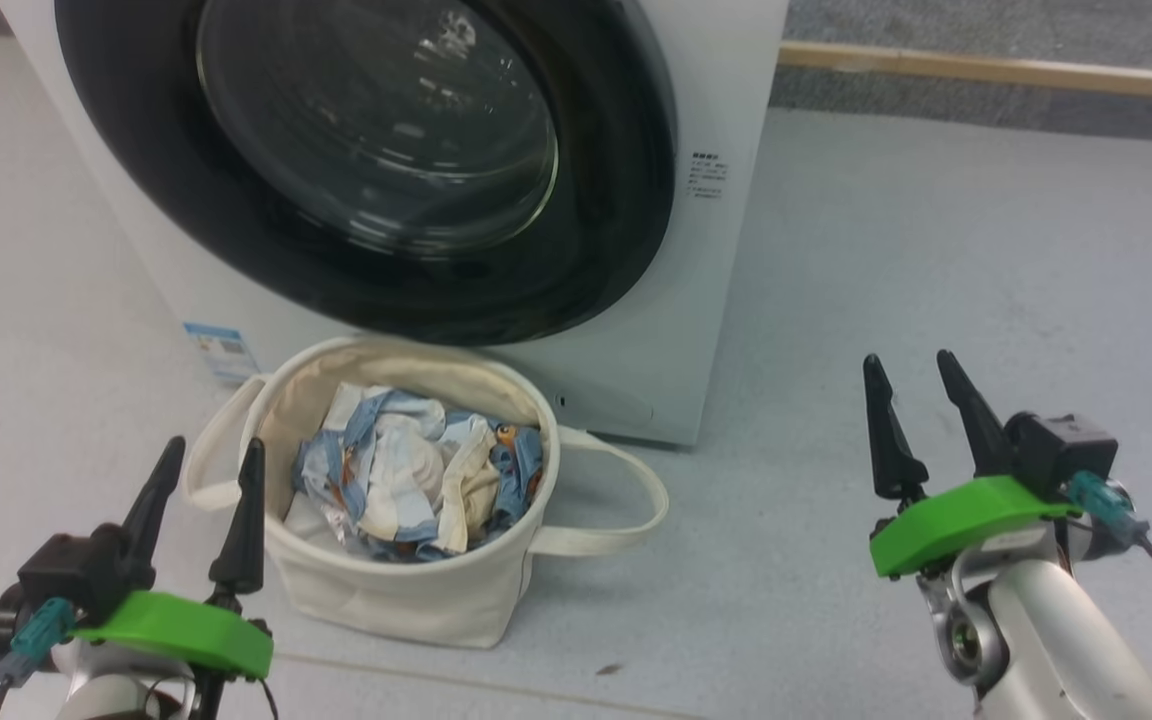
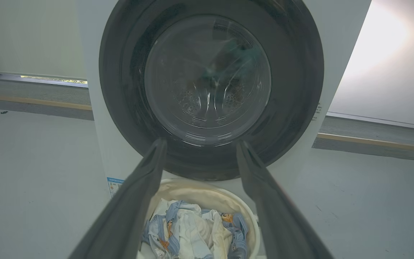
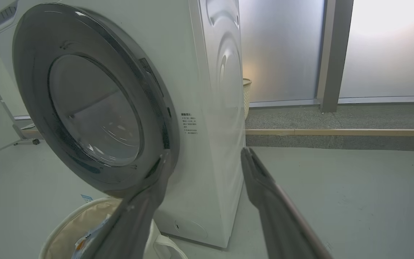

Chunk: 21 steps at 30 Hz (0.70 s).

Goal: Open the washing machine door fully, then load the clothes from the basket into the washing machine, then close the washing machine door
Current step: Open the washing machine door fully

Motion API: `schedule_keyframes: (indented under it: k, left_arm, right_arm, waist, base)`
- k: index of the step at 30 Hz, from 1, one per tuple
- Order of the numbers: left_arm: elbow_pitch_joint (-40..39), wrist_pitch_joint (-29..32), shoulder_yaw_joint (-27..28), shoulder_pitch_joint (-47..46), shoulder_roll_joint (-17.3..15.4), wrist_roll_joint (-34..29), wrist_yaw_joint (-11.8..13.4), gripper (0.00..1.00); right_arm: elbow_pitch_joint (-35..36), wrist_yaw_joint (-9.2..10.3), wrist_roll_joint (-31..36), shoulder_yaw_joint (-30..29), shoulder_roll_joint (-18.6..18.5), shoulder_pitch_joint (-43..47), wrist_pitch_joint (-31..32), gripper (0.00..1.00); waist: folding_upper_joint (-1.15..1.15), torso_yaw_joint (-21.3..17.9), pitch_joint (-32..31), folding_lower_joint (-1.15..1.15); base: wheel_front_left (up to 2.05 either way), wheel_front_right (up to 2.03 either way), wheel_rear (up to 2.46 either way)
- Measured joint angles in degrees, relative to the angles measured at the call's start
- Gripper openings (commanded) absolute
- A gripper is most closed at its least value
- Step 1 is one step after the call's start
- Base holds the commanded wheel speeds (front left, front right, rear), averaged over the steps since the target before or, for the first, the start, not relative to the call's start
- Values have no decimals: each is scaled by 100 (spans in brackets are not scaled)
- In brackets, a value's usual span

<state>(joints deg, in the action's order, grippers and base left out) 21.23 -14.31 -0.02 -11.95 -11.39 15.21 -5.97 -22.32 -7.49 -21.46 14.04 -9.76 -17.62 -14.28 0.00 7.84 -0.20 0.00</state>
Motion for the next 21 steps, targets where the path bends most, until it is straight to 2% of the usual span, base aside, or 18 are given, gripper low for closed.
schedule_keyframes:
  k: [7,17,21]
  left_arm:
    - [-46,0,35,-18,182,-147,37,100]
    - [-276,0,70,-353,304,-252,-69,100]
    - [-335,0,85,-467,361,-252,-112,100]
  right_arm:
    - [-27,0,-23,-23,-22,-436,0,100]
    - [-131,0,20,-243,-167,-1092,-1,100]
    - [-219,0,-254,-363,-165,-1412,-1,100]
  waist:
    - [0,168,364,1]
    - [0,542,991,1]
    - [0,641,1228,1]
  base:
    - [0,0,0]
    - [0,0,0]
    - [0,0,0]
